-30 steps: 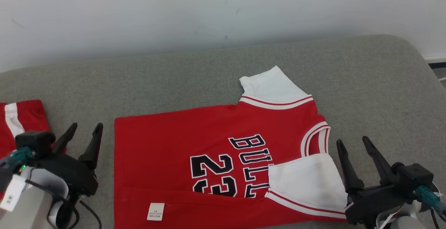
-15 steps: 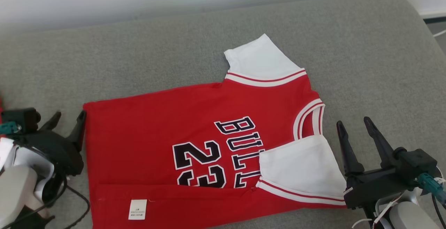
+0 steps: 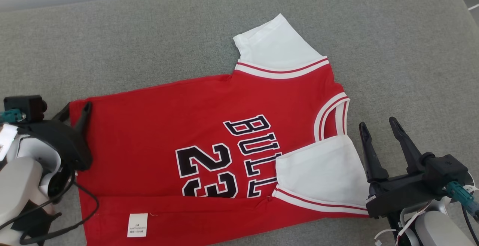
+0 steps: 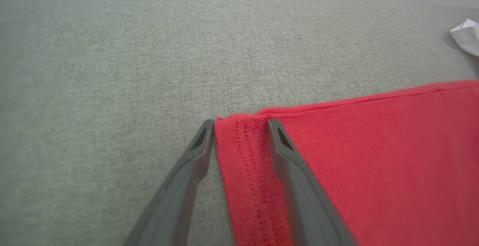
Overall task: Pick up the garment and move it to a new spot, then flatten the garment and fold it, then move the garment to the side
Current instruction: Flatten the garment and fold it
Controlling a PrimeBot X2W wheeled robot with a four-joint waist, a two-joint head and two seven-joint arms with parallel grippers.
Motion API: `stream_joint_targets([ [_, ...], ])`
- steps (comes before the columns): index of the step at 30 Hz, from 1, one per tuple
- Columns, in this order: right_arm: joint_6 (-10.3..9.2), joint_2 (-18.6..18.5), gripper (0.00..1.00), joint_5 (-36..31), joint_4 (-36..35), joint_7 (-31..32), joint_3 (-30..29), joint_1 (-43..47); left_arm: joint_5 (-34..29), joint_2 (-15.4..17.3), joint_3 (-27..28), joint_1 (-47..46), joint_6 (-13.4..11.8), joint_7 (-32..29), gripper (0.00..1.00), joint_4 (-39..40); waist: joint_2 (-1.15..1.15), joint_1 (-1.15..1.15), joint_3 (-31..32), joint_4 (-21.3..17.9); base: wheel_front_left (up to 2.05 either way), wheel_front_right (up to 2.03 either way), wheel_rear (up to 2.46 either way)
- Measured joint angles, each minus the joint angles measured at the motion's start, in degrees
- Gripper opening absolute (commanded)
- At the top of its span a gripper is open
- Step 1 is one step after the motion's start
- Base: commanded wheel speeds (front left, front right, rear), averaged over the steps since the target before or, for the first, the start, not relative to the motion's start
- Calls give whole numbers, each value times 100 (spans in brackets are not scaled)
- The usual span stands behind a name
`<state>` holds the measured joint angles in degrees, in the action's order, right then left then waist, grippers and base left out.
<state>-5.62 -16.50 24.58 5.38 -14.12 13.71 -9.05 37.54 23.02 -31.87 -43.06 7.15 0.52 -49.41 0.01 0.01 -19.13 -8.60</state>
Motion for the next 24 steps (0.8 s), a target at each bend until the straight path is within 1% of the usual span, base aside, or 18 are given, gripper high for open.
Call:
stream_joint_targets([
  [1,0,1,100,-1,1,0,1,-1,1,-2,-35,-49,0,1,23,-9,0,0,-16,2,0,0,0],
  [2,-1,3,100,-2,1,0,2,-2,13,-5,-60,-85,0,3,0,-27,0,0,-26,6,0,0,0],
  [6,-27,-5,100,-63,15,11,22,-27,33,-47,-237,-120,0,38,0,-88,0,-1,-47,59,0,0,0],
  [8,-27,-11,100,-112,74,116,91,-209,42,-67,-287,-188,1,77,0,-118,0,-1,-53,101,0,0,0],
  [11,-25,-49,100,-170,241,435,179,-804,87,-130,-394,-275,0,163,0,-121,0,-1,-51,181,0,0,0],
  [14,10,-64,100,-210,458,797,265,-1612,129,-186,-490,-368,1,264,0,-75,0,-1,-53,278,0,0,0],
  [17,11,-12,100,-223,858,1188,300,-2499,203,-263,-645,-469,1,350,0,27,0,-1,-78,390,0,0,0],
  [19,58,27,100,-244,1227,1434,324,-2978,210,-300,-786,-556,1,392,0,92,0,0,-109,472,0,0,0],
  [24,65,96,100,-323,2228,2003,425,-3901,218,-383,-1042,-792,1,558,0,309,0,0,-238,707,0,0,0],
])
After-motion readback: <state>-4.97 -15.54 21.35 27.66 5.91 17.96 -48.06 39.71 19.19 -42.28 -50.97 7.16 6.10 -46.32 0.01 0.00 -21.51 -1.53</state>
